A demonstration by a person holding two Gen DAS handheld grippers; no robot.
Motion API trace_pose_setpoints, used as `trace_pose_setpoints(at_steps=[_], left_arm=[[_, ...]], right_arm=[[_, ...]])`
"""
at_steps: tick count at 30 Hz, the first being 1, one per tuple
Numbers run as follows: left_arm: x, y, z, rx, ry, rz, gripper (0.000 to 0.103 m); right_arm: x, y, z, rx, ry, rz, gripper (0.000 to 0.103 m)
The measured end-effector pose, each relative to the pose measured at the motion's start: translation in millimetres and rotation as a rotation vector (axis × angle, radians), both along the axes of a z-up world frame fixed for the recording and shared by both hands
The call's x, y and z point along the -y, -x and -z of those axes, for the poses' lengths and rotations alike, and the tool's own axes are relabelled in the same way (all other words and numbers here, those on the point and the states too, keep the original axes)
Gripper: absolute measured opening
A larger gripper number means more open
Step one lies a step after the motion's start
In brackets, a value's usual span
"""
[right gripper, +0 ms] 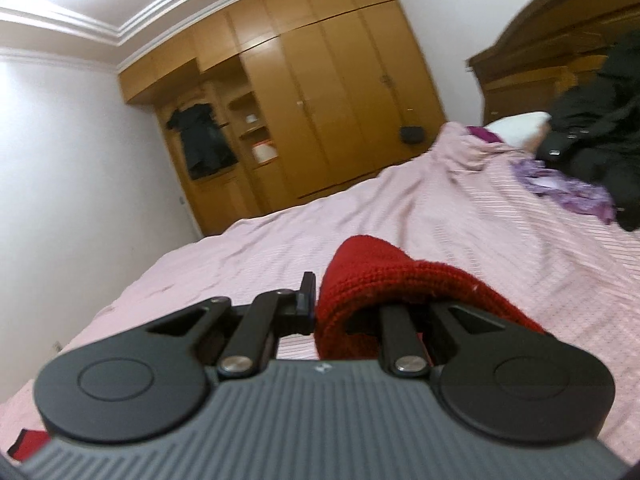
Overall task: Fold small clothes
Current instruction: 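Grasp the black cuff of a red sleeve with the right gripper, then carry the sleeve across the cardigan body with the right gripper and release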
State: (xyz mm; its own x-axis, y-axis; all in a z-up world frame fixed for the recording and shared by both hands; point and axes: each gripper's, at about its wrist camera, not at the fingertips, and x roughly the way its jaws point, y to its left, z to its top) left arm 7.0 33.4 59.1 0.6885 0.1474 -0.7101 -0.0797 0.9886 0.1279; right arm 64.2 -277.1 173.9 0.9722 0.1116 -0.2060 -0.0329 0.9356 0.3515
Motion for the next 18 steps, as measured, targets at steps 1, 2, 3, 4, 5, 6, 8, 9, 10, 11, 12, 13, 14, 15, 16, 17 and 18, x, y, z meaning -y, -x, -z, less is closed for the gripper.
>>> trace_pose_setpoints(at_steps=[1, 2, 3, 4, 5, 6, 8, 9, 10, 11, 12, 13, 14, 15, 16, 17, 18], left_arm=[[-5, 1, -1, 0.007, -0.004, -0.006, 0.103], [-10, 2, -3, 0.014, -0.009, -0.013, 0.103], [-15, 3, -5, 0.021, -0.014, -0.022, 0.103], [-20, 4, -7, 0.028, -0.017, -0.032, 0.103], [-25, 5, -9, 0.034, -0.018, -0.041, 0.103], [-30, 6, -10, 0.040, -0.016, -0.050, 0.103], [-41, 8, -12, 0.049, -0.008, -0.070, 0.103], [-46, 10, -13, 0.052, -0.002, -0.078, 0.103], [-51, 11, -13, 0.054, 0.002, -0.083, 0.103], [-54, 12, -12, 0.055, 0.005, -0.090, 0.103], [-59, 13, -12, 0.055, 0.010, -0.096, 0.103], [-61, 14, -11, 0.055, 0.015, -0.101, 0.103], [-65, 15, -10, 0.055, 0.022, -0.107, 0.103], [-69, 16, -9, 0.053, 0.032, -0.111, 0.103], [-71, 15, -7, 0.051, 0.040, -0.114, 0.103], [-74, 14, -5, 0.049, 0.049, -0.117, 0.103], [-76, 14, -3, 0.047, 0.056, -0.119, 0.103]], right_arm=[[-10, -4, 0, -0.004, 0.006, -0.013, 0.015], [-18, -8, 0, -0.008, 0.008, -0.025, 0.015], [-28, -11, 0, -0.011, 0.012, -0.037, 0.015], [-38, -14, 1, -0.013, 0.017, -0.048, 0.015], [-48, -17, 2, -0.015, 0.025, -0.059, 0.015], [-58, -20, 4, -0.018, 0.031, -0.070, 0.015], [-77, -26, 8, -0.029, 0.042, -0.087, 0.015], [-87, -29, 12, -0.036, 0.045, -0.097, 0.015], [-97, -32, 17, -0.045, 0.046, -0.107, 0.015], [-105, -34, 22, -0.055, 0.046, -0.116, 0.015], [-114, -35, 27, -0.068, 0.044, -0.128, 0.015], [-123, -38, 34, -0.084, 0.040, -0.143, 0.015], [-130, -40, 41, -0.102, 0.036, -0.160, 0.015], [-137, -41, 47, -0.118, 0.035, -0.180, 0.015], [-143, -43, 55, -0.136, 0.037, -0.190, 0.015], [-151, -45, 63, -0.157, 0.043, -0.197, 0.015], [-158, -47, 70, -0.178, 0.050, -0.202, 0.015]])
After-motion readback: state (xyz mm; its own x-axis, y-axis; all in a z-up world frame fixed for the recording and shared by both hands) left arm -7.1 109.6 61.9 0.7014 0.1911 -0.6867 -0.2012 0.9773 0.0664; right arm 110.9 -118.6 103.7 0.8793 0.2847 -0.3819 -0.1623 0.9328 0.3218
